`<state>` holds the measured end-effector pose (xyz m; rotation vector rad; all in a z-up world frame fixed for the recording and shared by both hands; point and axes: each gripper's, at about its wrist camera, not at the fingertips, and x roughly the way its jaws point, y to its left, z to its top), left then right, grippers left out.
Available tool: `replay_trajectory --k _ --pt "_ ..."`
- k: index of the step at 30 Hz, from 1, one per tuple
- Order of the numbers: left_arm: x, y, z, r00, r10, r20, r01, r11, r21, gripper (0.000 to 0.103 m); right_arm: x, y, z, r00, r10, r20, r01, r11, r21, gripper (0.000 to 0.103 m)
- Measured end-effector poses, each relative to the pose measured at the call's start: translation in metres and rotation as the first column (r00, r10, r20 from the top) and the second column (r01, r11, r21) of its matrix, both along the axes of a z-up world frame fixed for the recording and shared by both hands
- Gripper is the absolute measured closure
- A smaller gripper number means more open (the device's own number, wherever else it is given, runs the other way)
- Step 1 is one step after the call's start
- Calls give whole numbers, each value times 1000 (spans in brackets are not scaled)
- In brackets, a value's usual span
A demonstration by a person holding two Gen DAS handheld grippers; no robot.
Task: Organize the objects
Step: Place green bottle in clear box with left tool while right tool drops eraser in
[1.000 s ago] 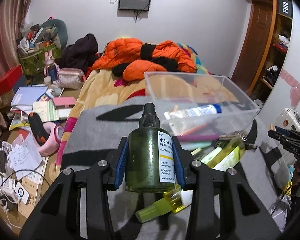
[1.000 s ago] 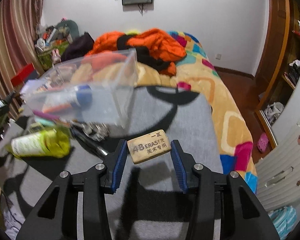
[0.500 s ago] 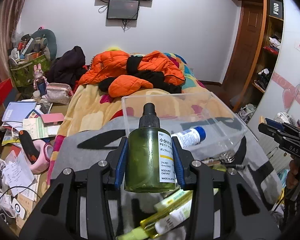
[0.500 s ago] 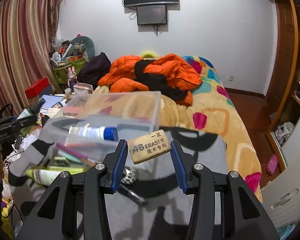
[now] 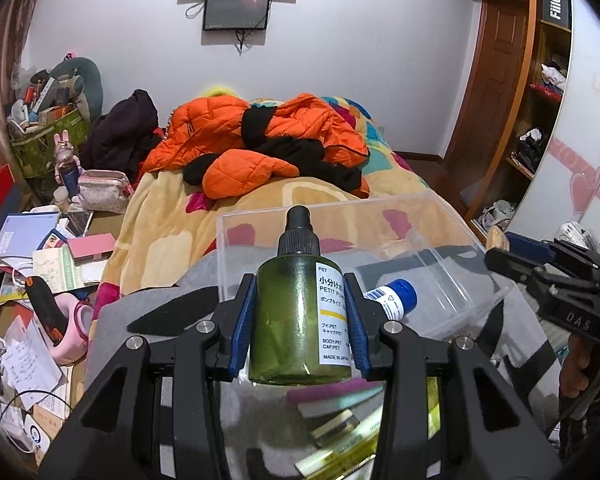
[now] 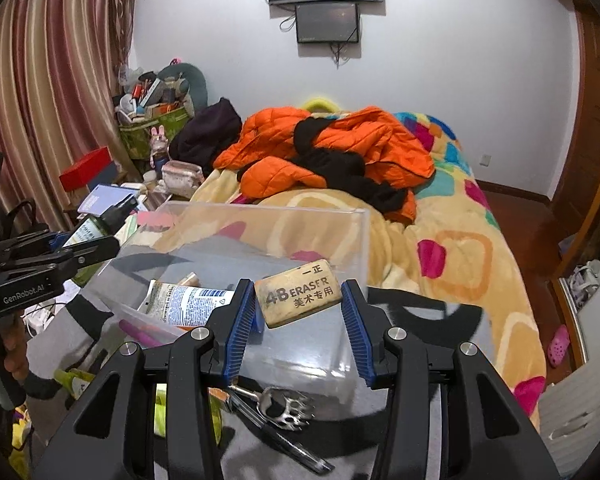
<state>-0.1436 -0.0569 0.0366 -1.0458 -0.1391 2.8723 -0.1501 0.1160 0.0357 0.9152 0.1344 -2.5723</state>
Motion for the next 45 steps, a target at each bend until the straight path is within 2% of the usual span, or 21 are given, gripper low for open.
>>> replay_trajectory --k 11,21,31,35,39,41,43,45 --pt "-37 7 -30 996 8 86 -6 1000 -20 62 -30 -29 -22 998 9 59 -14 996 83 62" --pt "-48 12 -43 990 -12 137 16 1000 -26 62 -40 -48 -40 993 27 114 -42 990 138 62" --pt "-46 18 -48 988 -29 149 37 998 -50 61 -40 -52 -44 993 23 118 -41 987 155 61" --pt "-41 19 -46 988 -35 149 41 998 -36 52 -39 -52 -43 992 30 122 -48 988 145 61" --pt "-34 19 -40 990 -42 136 47 998 -36 52 -32 -49 -38 992 45 115 -60 989 136 59" --pt "-29 20 -36 990 -50 131 56 998 -37 51 -26 -46 -34 993 53 104 -67 989 134 55" --pt "-23 20 -33 990 -56 126 61 997 -37 47 -18 -44 -30 995 58 85 -69 989 133 49" --pt "-15 19 -27 993 -53 107 56 998 -33 33 -11 -40 -24 996 62 67 -71 989 131 48"
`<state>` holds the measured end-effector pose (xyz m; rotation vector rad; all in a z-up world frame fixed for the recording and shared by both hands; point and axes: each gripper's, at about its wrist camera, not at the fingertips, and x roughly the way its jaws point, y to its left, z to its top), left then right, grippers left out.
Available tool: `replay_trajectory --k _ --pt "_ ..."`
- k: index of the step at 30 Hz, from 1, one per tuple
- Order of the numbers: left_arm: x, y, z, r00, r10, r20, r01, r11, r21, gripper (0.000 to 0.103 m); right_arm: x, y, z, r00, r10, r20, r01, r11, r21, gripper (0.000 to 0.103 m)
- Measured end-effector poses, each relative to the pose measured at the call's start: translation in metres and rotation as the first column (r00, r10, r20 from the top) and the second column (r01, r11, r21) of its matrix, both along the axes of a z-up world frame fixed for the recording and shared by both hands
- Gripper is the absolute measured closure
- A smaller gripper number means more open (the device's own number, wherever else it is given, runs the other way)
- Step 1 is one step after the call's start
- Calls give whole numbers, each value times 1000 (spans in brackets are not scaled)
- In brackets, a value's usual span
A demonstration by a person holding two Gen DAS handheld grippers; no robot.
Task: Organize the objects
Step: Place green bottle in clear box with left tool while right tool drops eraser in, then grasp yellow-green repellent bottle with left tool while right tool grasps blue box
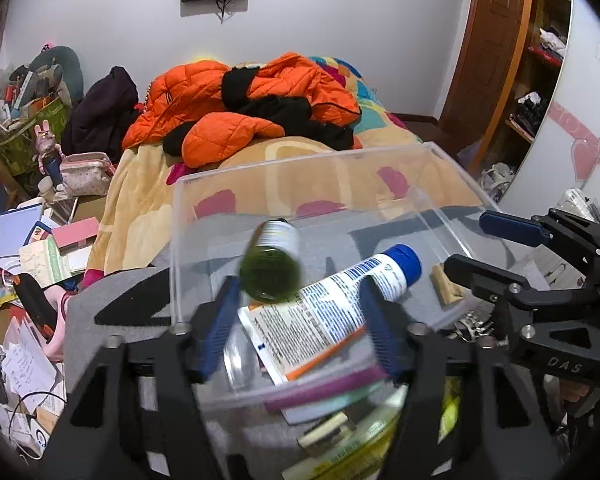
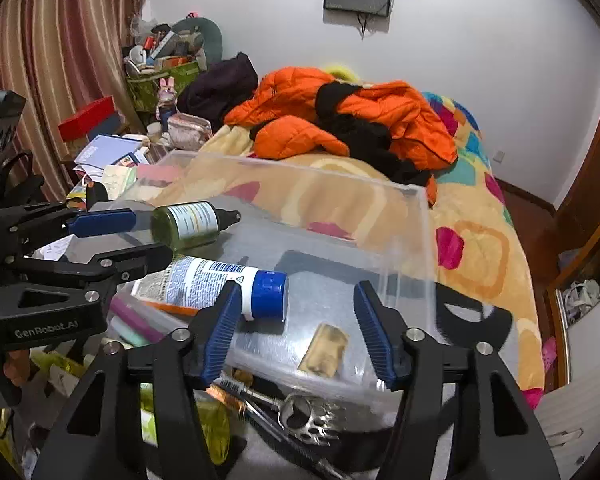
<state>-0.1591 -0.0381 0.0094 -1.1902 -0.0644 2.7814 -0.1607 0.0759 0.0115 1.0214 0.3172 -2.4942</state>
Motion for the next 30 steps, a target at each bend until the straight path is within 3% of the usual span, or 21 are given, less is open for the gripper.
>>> replay_trajectory --k 6,11,20,25,28,30 --pt "29 -3 15 999 -16 -49 16 1000 -8 23 23 13 14 999 7 -37 -7 1000 -15 47" --pt "56 -1 14 997 -52 -53 50 998 -29 22 46 27 13 999 8 -39 -9 1000 -28 47" --pt "85 22 -30 984 -166 62 171 983 -73 22 72 30 -26 992 72 106 -64 994 -84 47" --pt "88 27 -51 970 -201 135 208 977 -37 22 73 17 -42 975 141 174 -117 983 -140 47" --pt "96 27 -54 972 -193 131 201 978 -49 22 74 8 -47 948 220 230 -171 962 -213 44" --pt "101 24 -53 973 -189 129 195 980 -36 22 78 5 -48 944 240 228 -192 958 -213 44"
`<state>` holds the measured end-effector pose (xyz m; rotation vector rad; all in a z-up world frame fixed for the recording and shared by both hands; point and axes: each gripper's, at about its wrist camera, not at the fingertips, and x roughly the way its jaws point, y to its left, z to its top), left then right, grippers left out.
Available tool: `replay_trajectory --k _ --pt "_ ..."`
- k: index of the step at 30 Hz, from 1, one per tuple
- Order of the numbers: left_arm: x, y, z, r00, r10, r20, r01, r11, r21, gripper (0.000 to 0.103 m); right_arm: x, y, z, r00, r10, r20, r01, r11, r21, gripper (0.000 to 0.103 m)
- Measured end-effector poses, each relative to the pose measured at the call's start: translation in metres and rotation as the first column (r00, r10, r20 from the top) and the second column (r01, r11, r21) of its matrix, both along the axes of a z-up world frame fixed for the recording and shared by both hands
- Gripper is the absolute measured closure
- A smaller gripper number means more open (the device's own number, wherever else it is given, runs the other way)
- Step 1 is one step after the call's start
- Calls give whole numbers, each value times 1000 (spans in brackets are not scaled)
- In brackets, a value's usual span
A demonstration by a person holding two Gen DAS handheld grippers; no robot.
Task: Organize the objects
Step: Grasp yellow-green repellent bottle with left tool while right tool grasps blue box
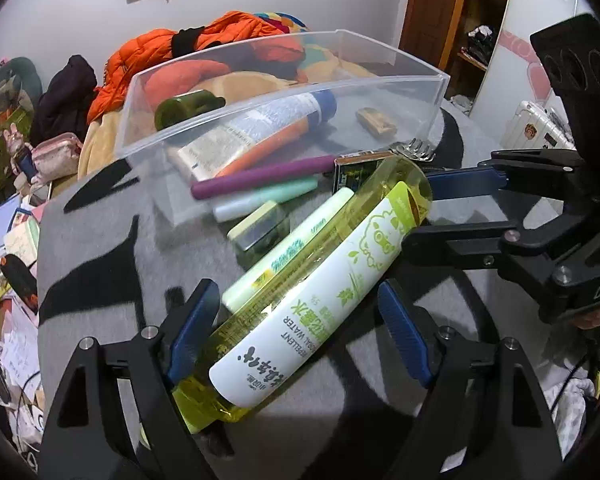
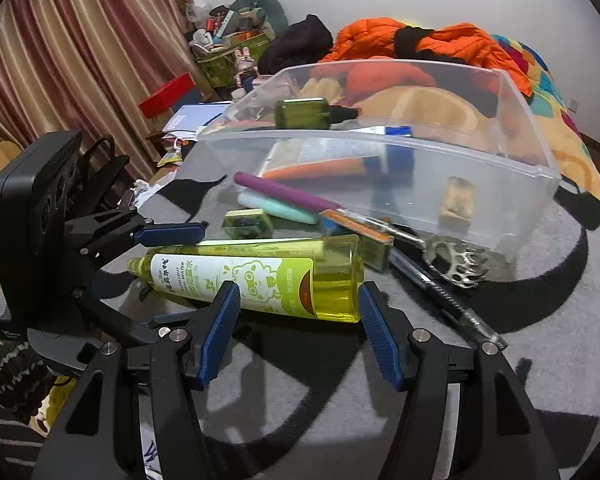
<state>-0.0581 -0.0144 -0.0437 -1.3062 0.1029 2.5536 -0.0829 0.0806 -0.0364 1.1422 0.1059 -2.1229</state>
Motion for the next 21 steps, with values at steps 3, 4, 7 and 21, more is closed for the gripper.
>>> replay_trajectory --k 3,4,7,21 --pt "6 -6 -1 1000 -6 21 6 1000 19 22 4 -1 0 996 74 40 -72 996 -55 44" --pt "9 -7 -2 1000 -11 20 10 1000 22 22 5 1 0 995 88 53 -84 994 -71 44" --pt "16 -6 -3 999 -25 22 24 1000 18 22 11 3 -1 987 138 82 -129 986 -104 44" --pt "35 -12 -6 998 26 54 -28 999 39 62 10 8 14 994 51 -96 -41 994 99 47"
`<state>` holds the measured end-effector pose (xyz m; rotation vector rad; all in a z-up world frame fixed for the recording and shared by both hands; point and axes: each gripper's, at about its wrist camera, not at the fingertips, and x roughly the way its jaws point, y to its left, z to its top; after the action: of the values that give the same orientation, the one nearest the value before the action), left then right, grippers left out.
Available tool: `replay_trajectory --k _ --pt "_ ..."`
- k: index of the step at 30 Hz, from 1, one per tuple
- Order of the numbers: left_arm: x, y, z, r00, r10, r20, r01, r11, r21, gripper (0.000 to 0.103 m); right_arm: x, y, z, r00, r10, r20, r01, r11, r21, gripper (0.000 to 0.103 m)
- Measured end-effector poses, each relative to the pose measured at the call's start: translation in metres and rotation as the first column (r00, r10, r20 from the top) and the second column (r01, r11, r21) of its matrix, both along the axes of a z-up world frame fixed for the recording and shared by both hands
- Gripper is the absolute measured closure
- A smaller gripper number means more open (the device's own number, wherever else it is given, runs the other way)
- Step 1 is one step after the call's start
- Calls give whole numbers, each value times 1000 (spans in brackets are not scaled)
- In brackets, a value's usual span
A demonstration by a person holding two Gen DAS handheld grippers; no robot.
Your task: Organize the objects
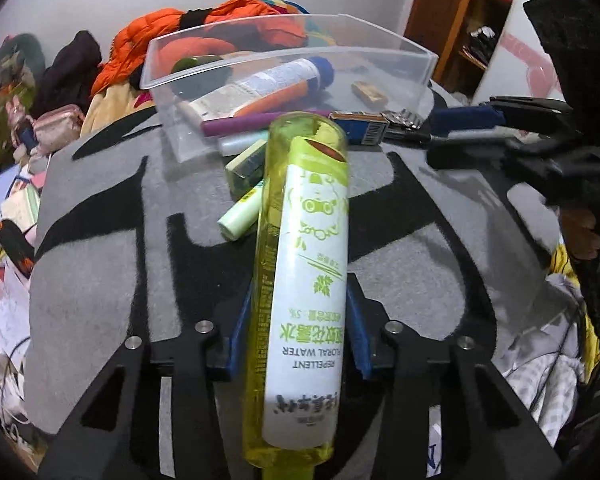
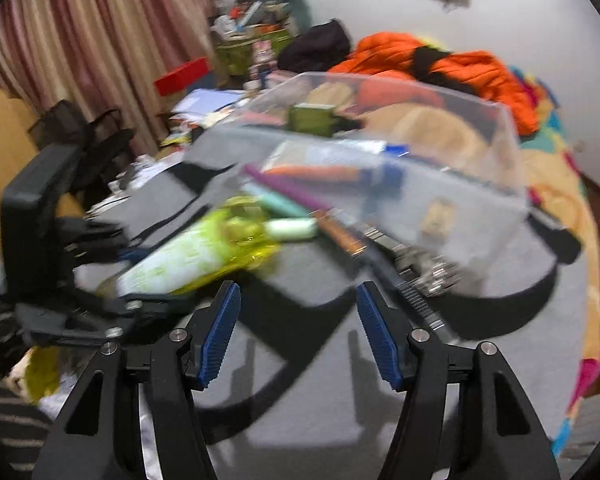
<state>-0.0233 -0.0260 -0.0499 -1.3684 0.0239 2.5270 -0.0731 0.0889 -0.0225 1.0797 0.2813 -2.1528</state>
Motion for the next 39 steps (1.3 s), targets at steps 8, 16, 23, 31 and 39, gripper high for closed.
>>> replay_trajectory --k 8,16,23,31,39 --pt "8 -9 3 999 45 -7 -45 999 27 63 -33 -26 -17 998 -33 -56 39 993 107 78" --pt "9 -22 18 996 81 -45 -78 994 71 63 -27 -30 -17 998 36 -57 -28 992 125 90" --pt "5 -28 30 991 106 -76 -98 989 111 63 -7 -32 -17 992 107 -67 -95 983 157 89" --pt "2 -33 48 984 127 -127 -109 984 140 64 -33 -43 -28 997 76 -25 -71 984 165 74" --pt "2 -23 65 971 118 -210 -91 987 132 64 -38 -50 -36 998 64 -26 -58 983 176 72"
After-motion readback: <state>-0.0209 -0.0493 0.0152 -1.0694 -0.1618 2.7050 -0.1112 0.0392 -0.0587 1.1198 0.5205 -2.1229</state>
